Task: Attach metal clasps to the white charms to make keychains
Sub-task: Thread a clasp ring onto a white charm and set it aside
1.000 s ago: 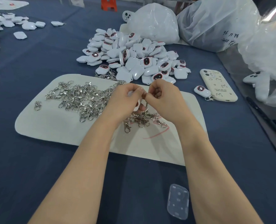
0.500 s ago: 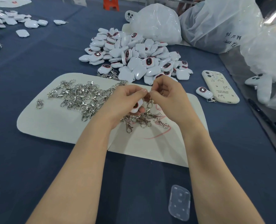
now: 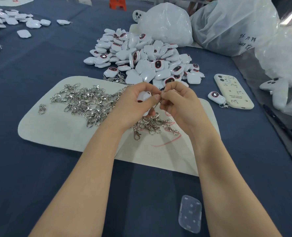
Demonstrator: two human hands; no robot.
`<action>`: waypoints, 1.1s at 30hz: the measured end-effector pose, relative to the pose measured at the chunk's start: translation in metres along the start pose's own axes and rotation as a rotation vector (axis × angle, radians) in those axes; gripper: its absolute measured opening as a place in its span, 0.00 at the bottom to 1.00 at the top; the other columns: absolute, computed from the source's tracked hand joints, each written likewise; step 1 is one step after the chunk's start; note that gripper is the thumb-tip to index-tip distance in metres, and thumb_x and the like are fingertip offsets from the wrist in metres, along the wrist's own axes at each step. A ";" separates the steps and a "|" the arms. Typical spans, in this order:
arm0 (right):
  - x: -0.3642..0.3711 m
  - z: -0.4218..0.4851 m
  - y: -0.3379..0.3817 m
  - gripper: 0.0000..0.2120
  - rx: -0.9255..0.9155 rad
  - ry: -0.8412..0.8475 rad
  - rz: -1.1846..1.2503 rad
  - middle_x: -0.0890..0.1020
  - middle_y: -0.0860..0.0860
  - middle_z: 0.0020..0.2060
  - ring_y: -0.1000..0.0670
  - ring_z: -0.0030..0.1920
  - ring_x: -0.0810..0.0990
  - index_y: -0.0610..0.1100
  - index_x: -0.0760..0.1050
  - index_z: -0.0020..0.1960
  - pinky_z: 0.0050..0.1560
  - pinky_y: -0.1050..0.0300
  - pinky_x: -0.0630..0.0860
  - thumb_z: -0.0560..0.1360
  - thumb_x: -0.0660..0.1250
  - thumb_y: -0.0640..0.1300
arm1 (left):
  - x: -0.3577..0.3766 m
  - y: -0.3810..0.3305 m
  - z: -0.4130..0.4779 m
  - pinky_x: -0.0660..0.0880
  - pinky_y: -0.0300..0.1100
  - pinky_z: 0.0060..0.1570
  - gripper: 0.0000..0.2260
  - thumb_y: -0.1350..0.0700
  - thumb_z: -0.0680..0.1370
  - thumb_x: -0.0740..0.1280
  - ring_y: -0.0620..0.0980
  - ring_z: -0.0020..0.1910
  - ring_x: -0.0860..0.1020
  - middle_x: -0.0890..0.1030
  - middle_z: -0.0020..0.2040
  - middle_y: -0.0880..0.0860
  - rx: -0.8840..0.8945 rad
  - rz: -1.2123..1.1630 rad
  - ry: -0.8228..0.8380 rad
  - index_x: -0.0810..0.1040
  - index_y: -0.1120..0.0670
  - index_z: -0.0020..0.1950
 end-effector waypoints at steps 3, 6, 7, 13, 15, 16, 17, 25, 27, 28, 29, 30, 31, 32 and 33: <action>0.001 -0.002 0.003 0.04 -0.021 0.022 -0.030 0.74 0.52 0.27 0.53 0.30 0.71 0.44 0.70 0.37 0.36 0.60 0.74 0.65 0.63 0.37 | 0.001 -0.001 0.000 0.73 0.34 0.29 0.01 0.60 0.78 0.67 0.42 0.25 0.75 0.76 0.33 0.49 0.014 0.034 -0.005 0.77 0.55 0.48; 0.000 -0.004 0.006 0.06 -0.037 0.028 -0.104 0.75 0.51 0.29 0.54 0.29 0.74 0.45 0.70 0.39 0.43 0.52 0.71 0.69 0.63 0.35 | -0.001 -0.002 0.000 0.72 0.33 0.27 0.01 0.60 0.78 0.67 0.41 0.24 0.75 0.75 0.29 0.47 0.034 0.046 -0.034 0.77 0.54 0.47; -0.001 -0.004 0.007 0.07 -0.038 0.029 -0.127 0.75 0.51 0.30 0.54 0.29 0.75 0.45 0.71 0.39 0.46 0.48 0.70 0.71 0.63 0.34 | -0.001 -0.002 -0.001 0.71 0.32 0.27 0.02 0.59 0.78 0.67 0.41 0.23 0.74 0.75 0.27 0.46 0.044 0.052 -0.044 0.77 0.54 0.46; 0.009 -0.010 0.018 0.06 -0.098 0.108 -0.251 0.78 0.51 0.30 0.55 0.31 0.77 0.41 0.72 0.41 0.43 0.58 0.78 0.76 0.67 0.37 | -0.007 -0.001 0.001 0.68 0.32 0.26 0.05 0.56 0.79 0.65 0.42 0.24 0.74 0.76 0.25 0.45 0.042 0.068 -0.105 0.76 0.50 0.44; 0.010 -0.012 0.025 0.06 -0.147 0.087 -0.303 0.78 0.51 0.30 0.55 0.31 0.77 0.41 0.72 0.41 0.40 0.62 0.78 0.76 0.67 0.36 | -0.008 0.000 0.001 0.71 0.36 0.28 0.06 0.58 0.79 0.65 0.44 0.25 0.74 0.76 0.28 0.45 0.035 0.010 -0.104 0.76 0.51 0.42; 0.010 -0.012 0.027 0.06 -0.157 0.073 -0.314 0.78 0.51 0.29 0.55 0.31 0.77 0.40 0.72 0.41 0.39 0.61 0.79 0.76 0.66 0.36 | -0.008 0.000 0.001 0.72 0.37 0.28 0.06 0.59 0.79 0.65 0.44 0.25 0.74 0.76 0.29 0.45 0.037 -0.018 -0.102 0.76 0.52 0.42; 0.009 -0.012 0.028 0.05 -0.154 0.063 -0.315 0.78 0.51 0.29 0.55 0.31 0.77 0.40 0.72 0.42 0.40 0.61 0.79 0.76 0.66 0.35 | -0.008 0.000 0.001 0.72 0.36 0.28 0.06 0.59 0.79 0.65 0.45 0.25 0.74 0.76 0.29 0.46 0.036 -0.034 -0.104 0.77 0.52 0.41; -0.001 -0.007 0.021 0.05 -0.072 -0.002 -0.235 0.80 0.48 0.34 0.55 0.33 0.79 0.41 0.76 0.44 0.42 0.58 0.80 0.77 0.65 0.34 | -0.010 0.003 0.003 0.75 0.40 0.34 0.03 0.56 0.78 0.67 0.46 0.27 0.76 0.78 0.34 0.54 -0.005 0.017 -0.122 0.78 0.52 0.44; -0.004 -0.007 0.023 0.05 -0.096 -0.038 -0.340 0.79 0.50 0.33 0.56 0.32 0.77 0.44 0.75 0.44 0.41 0.56 0.78 0.77 0.65 0.36 | -0.012 0.005 0.003 0.73 0.35 0.30 0.02 0.58 0.78 0.67 0.43 0.26 0.76 0.78 0.34 0.51 -0.018 0.054 -0.132 0.79 0.54 0.46; -0.005 -0.007 0.024 0.05 -0.103 -0.050 -0.373 0.79 0.50 0.33 0.57 0.31 0.77 0.45 0.75 0.44 0.40 0.56 0.77 0.77 0.64 0.37 | -0.013 0.006 0.003 0.73 0.34 0.29 0.02 0.59 0.77 0.67 0.41 0.25 0.76 0.77 0.33 0.50 -0.032 0.070 -0.140 0.79 0.54 0.47; -0.005 -0.006 0.024 0.06 -0.104 -0.057 -0.373 0.79 0.50 0.33 0.57 0.31 0.77 0.45 0.75 0.44 0.39 0.58 0.77 0.77 0.64 0.37 | -0.014 0.008 0.003 0.73 0.33 0.28 0.02 0.59 0.77 0.67 0.41 0.25 0.76 0.77 0.33 0.50 -0.045 0.079 -0.145 0.79 0.54 0.48; -0.006 -0.006 0.023 0.06 -0.098 -0.058 -0.347 0.80 0.50 0.33 0.57 0.31 0.77 0.44 0.75 0.44 0.38 0.61 0.77 0.77 0.64 0.36 | -0.013 0.008 0.003 0.73 0.33 0.28 0.02 0.59 0.77 0.67 0.41 0.25 0.76 0.77 0.33 0.49 -0.051 0.078 -0.144 0.79 0.54 0.49; -0.006 -0.006 0.023 0.06 -0.087 -0.056 -0.310 0.80 0.49 0.33 0.57 0.31 0.77 0.44 0.75 0.44 0.38 0.63 0.77 0.77 0.64 0.35 | -0.012 0.008 0.003 0.73 0.32 0.29 0.03 0.59 0.77 0.67 0.41 0.26 0.76 0.77 0.34 0.48 -0.050 0.071 -0.139 0.79 0.54 0.50; -0.006 -0.006 0.022 0.06 -0.076 -0.052 -0.274 0.81 0.49 0.33 0.56 0.31 0.78 0.43 0.75 0.44 0.38 0.63 0.78 0.77 0.64 0.35 | -0.011 0.007 0.003 0.73 0.32 0.29 0.04 0.58 0.77 0.67 0.41 0.26 0.76 0.77 0.35 0.47 -0.042 0.065 -0.131 0.80 0.54 0.51; -0.005 -0.006 0.021 0.06 -0.067 -0.050 -0.246 0.81 0.49 0.33 0.56 0.31 0.78 0.42 0.76 0.44 0.38 0.63 0.78 0.77 0.64 0.35 | -0.009 0.006 0.003 0.72 0.31 0.28 0.05 0.58 0.77 0.68 0.40 0.26 0.76 0.77 0.34 0.45 -0.033 0.069 -0.122 0.80 0.55 0.52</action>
Point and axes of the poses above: each hand's wrist, its own z-axis towards the middle knuckle, its own x-axis out of the palm, y = z × x, the point moved 10 cm from there along z, towards the middle knuckle
